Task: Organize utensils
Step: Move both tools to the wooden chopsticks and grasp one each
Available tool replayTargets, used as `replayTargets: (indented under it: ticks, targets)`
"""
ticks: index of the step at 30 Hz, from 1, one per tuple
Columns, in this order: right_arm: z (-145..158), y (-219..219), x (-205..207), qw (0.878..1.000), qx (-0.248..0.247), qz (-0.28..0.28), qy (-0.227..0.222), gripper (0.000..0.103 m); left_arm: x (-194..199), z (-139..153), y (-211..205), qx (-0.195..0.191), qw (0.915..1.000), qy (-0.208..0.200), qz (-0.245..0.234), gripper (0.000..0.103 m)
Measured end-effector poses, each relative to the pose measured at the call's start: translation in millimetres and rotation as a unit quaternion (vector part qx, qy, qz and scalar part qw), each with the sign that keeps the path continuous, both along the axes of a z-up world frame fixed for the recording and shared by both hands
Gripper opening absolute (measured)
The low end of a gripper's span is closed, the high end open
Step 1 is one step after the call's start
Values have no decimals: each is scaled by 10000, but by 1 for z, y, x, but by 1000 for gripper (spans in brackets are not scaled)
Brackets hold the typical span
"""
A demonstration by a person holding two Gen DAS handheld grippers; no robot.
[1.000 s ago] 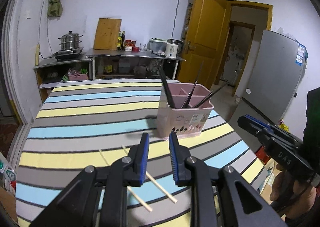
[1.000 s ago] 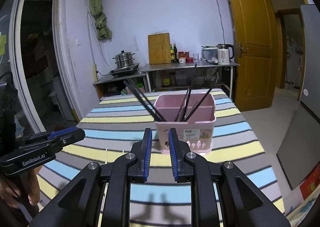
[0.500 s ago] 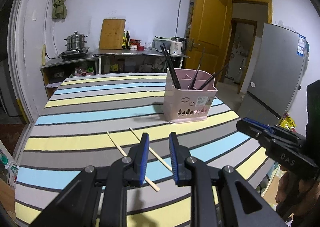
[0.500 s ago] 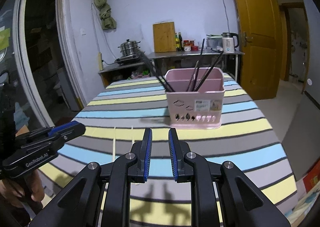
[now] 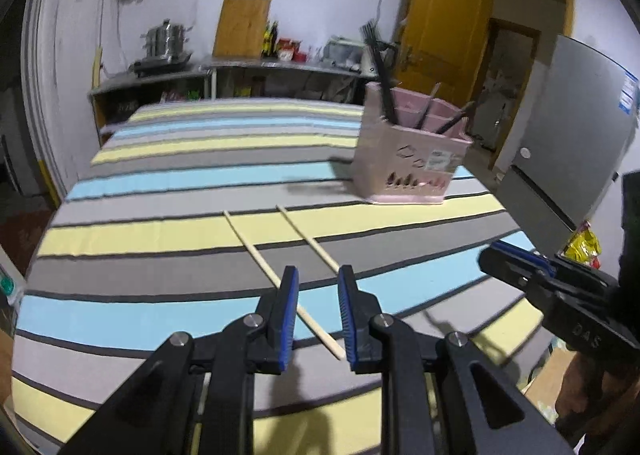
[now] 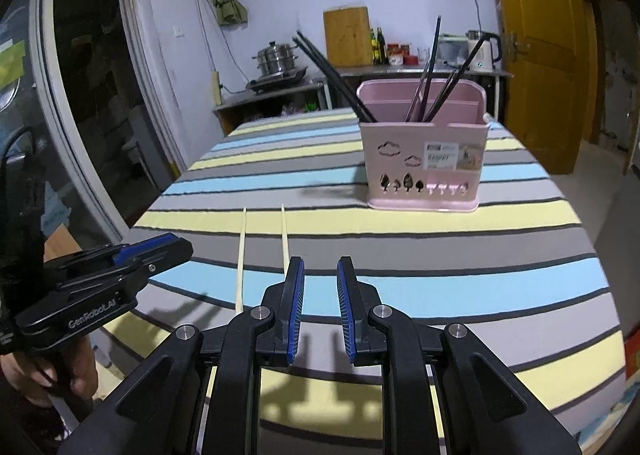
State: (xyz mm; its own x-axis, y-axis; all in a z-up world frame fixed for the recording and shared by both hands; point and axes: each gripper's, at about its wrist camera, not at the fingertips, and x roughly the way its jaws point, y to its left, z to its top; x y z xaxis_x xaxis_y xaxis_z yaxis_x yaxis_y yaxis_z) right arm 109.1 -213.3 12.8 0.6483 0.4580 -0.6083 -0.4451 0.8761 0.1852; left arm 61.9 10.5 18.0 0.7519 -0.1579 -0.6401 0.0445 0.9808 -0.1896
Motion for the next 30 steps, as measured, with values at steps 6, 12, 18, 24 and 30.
replayTargets:
  ticks: [6,12,18,24,30]
  targets:
    - [-12,9,22,9998,-60,70,162,17,39,-24,18,-298,9979,444,352,21]
    - [-22,24,40,9992,-130,186,335,17,76,-48,35,-484,9926,828,748,21]
    - [-34,44,59,9976,-238,355,536,17,95,-63,36,-414,9911,985,798,21]
    - [-48,56,72,9953,-341,467,777,17,97,-64,33,-41,9949,884,479,13]
    - [-55,71,75,9920,-476,706,928,17,83,-62,50,-79,9943,1028,261,8]
